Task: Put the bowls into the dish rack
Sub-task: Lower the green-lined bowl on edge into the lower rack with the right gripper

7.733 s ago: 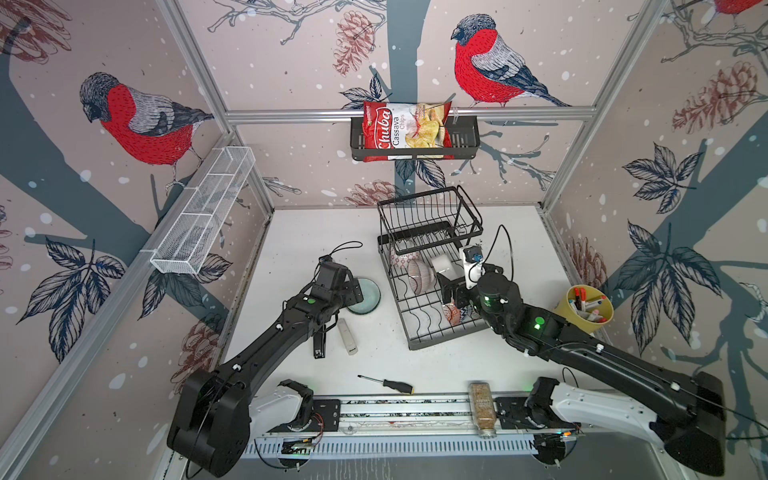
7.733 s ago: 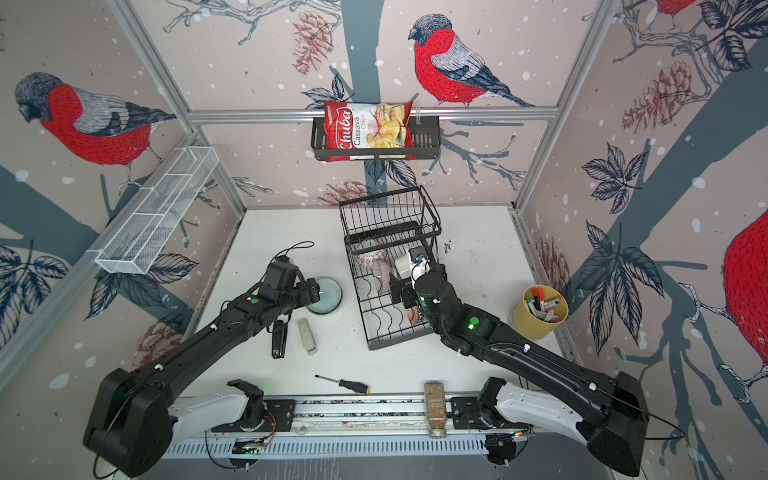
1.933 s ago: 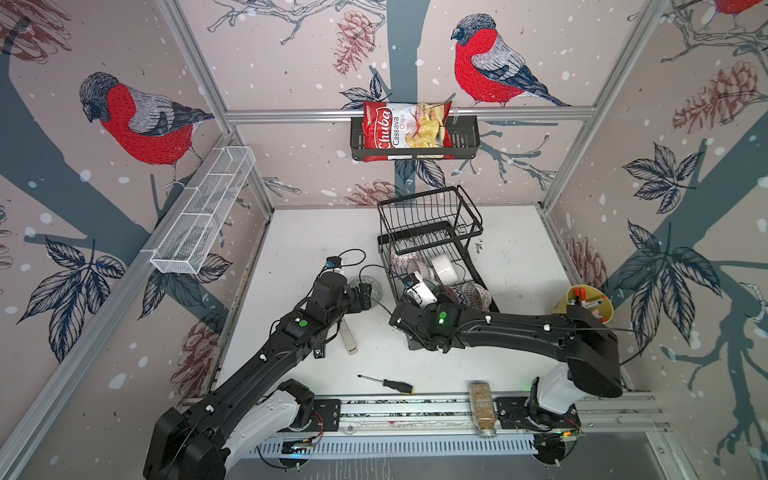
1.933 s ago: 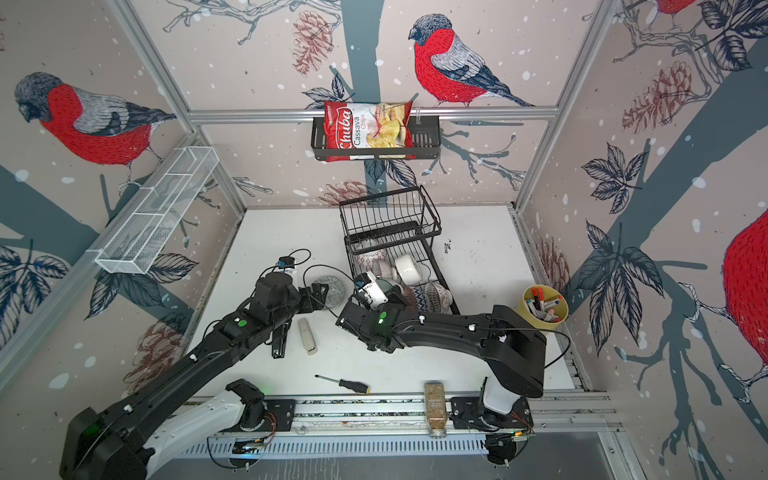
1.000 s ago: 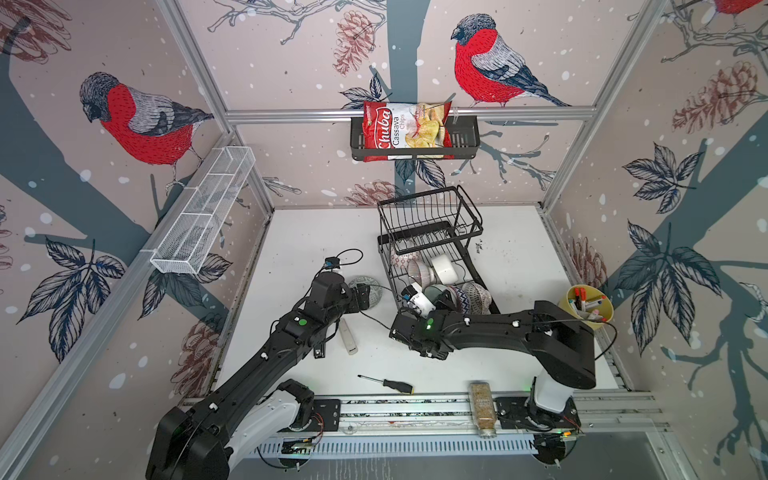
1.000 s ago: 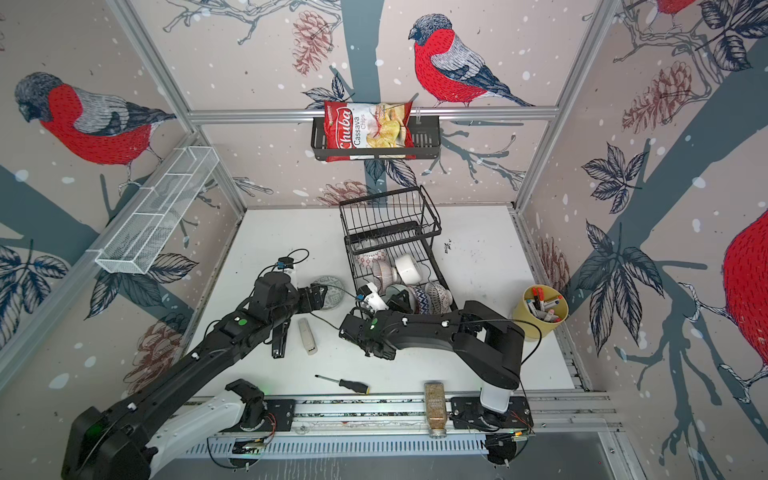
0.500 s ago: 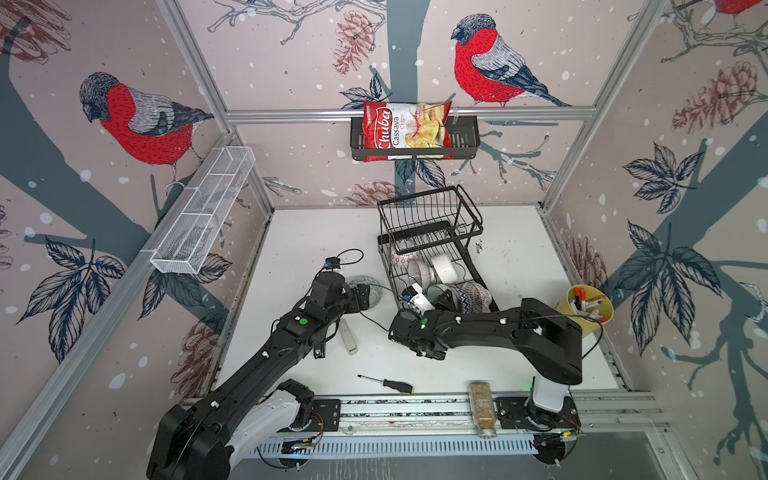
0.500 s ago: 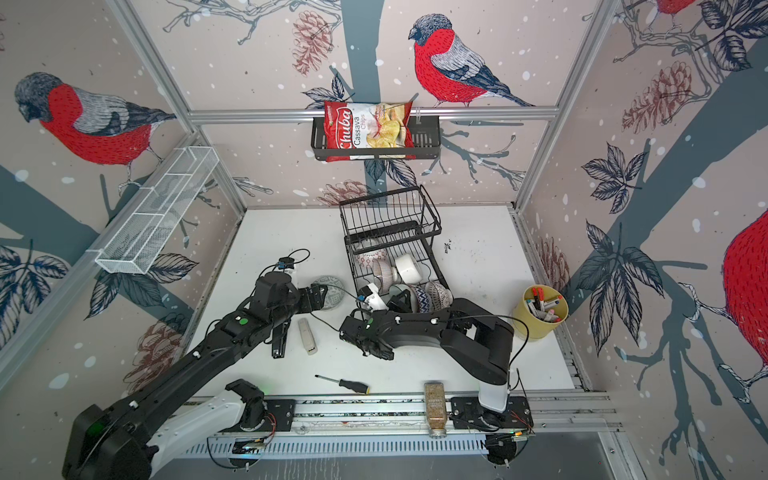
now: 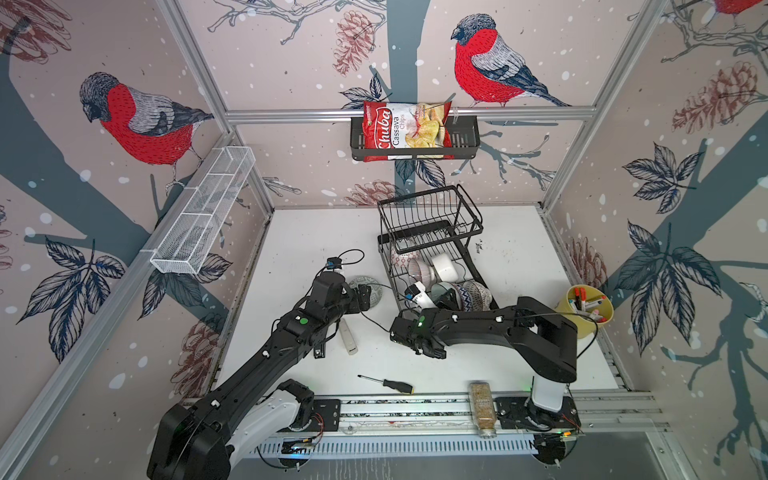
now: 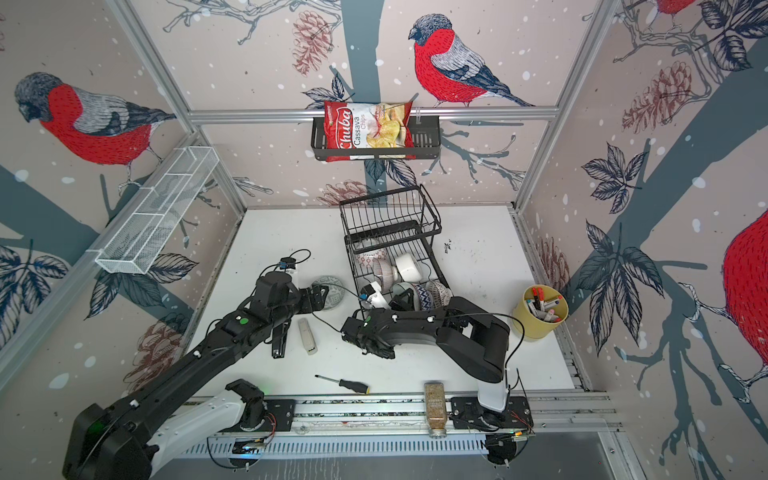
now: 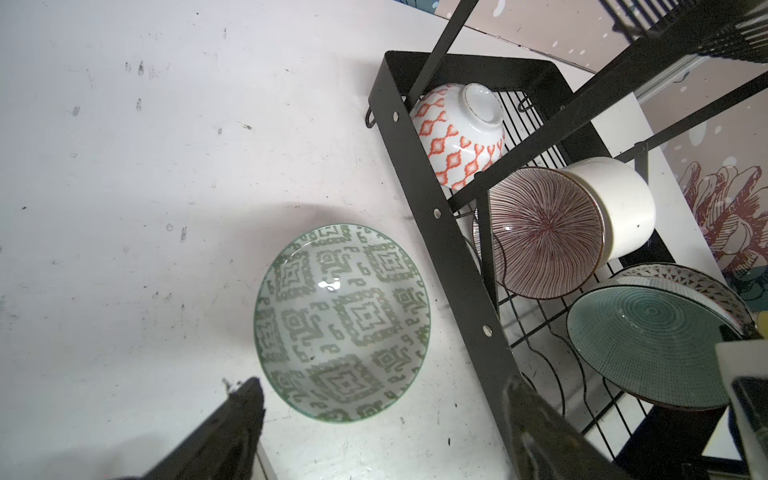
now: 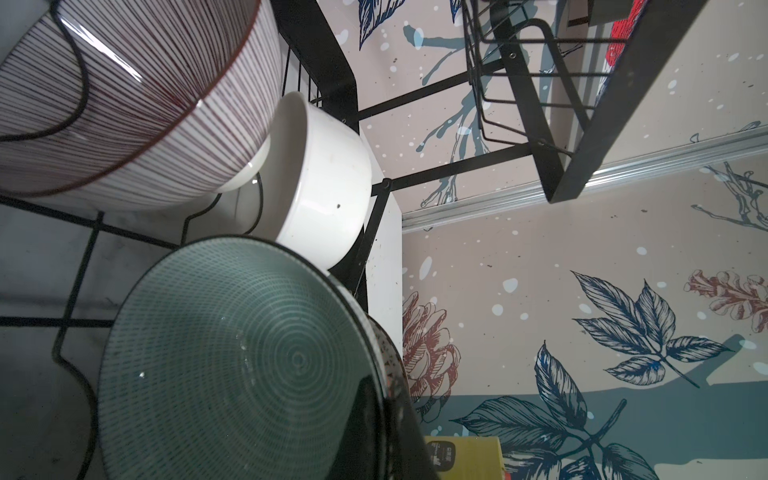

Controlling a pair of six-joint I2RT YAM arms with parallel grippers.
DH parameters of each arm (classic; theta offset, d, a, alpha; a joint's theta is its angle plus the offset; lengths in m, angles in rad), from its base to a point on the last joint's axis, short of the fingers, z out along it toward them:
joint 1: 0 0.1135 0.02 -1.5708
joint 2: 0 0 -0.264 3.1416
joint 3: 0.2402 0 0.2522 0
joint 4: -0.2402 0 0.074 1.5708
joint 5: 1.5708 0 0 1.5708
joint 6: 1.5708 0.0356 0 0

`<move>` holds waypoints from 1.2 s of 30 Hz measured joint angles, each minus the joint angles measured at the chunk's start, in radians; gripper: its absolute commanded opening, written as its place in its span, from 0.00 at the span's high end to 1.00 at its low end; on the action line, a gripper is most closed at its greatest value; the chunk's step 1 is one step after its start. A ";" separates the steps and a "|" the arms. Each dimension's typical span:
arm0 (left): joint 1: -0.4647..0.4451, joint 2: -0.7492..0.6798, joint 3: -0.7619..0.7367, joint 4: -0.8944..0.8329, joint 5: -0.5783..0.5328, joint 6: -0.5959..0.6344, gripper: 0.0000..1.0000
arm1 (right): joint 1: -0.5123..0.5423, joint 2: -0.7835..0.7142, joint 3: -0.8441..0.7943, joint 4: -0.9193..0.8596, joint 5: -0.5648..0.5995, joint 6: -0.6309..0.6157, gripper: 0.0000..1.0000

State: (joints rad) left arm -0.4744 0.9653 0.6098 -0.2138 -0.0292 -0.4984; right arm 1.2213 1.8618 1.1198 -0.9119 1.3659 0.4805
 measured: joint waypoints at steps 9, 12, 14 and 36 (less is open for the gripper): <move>0.000 -0.004 0.000 0.000 0.002 0.000 0.11 | 0.003 0.042 -0.011 0.006 0.033 -0.001 1.00; 0.000 -0.008 0.000 0.000 0.002 0.000 0.11 | 0.009 0.046 -0.021 0.022 0.047 -0.014 1.00; 0.000 -0.008 0.000 0.000 0.002 0.000 0.11 | 0.016 0.037 -0.046 0.067 0.059 -0.058 1.00; 0.001 -0.010 -0.015 0.006 0.000 -0.002 0.11 | 0.038 -0.034 -0.108 0.371 -0.100 -0.414 0.70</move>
State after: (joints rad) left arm -0.4736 0.9558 0.5949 -0.2077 -0.0288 -0.5007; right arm 1.2594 1.8278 1.0122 -0.5411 1.2659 0.0669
